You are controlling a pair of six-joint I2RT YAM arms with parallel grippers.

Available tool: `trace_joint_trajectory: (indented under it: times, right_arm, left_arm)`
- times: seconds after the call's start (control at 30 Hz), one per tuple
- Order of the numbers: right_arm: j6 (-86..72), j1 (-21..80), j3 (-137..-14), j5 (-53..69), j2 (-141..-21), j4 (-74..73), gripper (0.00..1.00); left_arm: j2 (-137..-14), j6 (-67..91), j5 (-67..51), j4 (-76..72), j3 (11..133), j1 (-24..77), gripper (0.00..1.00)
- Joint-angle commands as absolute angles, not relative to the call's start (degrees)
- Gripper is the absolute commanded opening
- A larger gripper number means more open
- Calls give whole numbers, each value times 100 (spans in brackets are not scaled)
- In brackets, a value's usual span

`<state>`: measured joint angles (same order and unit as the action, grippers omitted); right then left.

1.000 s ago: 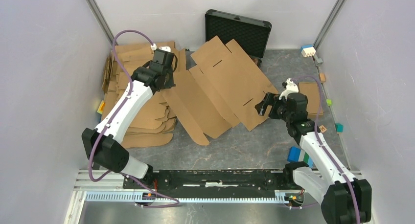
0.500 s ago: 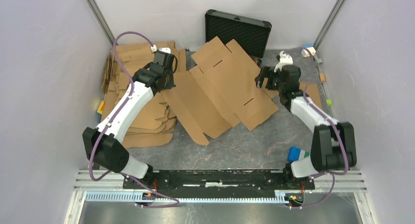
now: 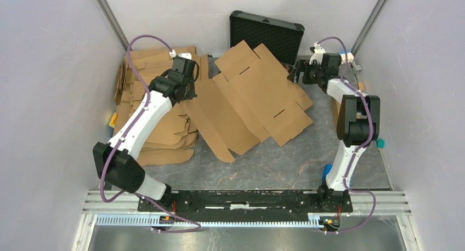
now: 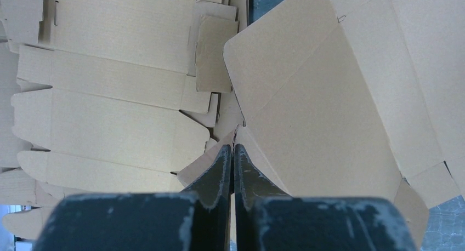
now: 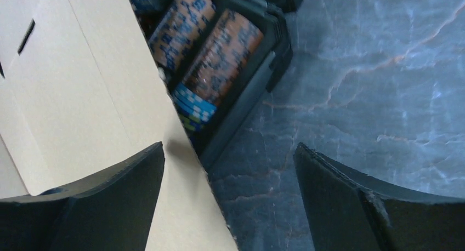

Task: Fold the paper box

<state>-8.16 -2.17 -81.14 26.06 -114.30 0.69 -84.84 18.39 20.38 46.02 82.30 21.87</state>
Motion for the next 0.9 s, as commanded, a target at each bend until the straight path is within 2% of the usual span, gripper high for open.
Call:
trace_joint_trajectory:
  times: [0.0,0.1,0.13,0.23,0.3,0.4,0.53,0.57,0.77,0.87]
  right_arm:
    - [-1119,-299,-7854,3605,-11399,398,88]
    - [-1314,-303,-7468,3904,-11210,730,69]
    - [-1404,-308,-7293,3993,-11132,883,60]
    - [-1684,-312,-6817,4230,-10842,1363,41]
    - [-1779,-309,-6584,4307,-10675,1505,26]
    - [-1804,-316,-6208,4215,-10343,1556,12]
    - [-1840,-325,-5591,4021,-9809,1729,2]
    - [-1875,-325,-5443,3984,-9663,1758,0]
    - [-1932,-325,-4345,3347,-8635,1857,0]
    - [-1866,-325,-3859,2711,-8067,1762,0]
  left_arm:
    - [-8579,1801,2000,4456,8538,2146,6]
    - [-8615,1786,2010,4456,8533,2148,9]
    - [-8624,1776,2021,4456,8528,2144,15]
    - [-8631,1804,1987,4456,8474,2124,42]
    - [-8624,1869,1886,4436,8435,2087,49]
    - [-8589,1961,1768,4387,8338,2051,55]
    - [-8316,2110,1713,4253,8038,2047,71]
    - [-8211,2189,1641,4191,7892,2046,73]
    - [-6901,3052,1083,3181,5979,2045,81]
    - [-6292,3475,808,2839,5147,2043,80]
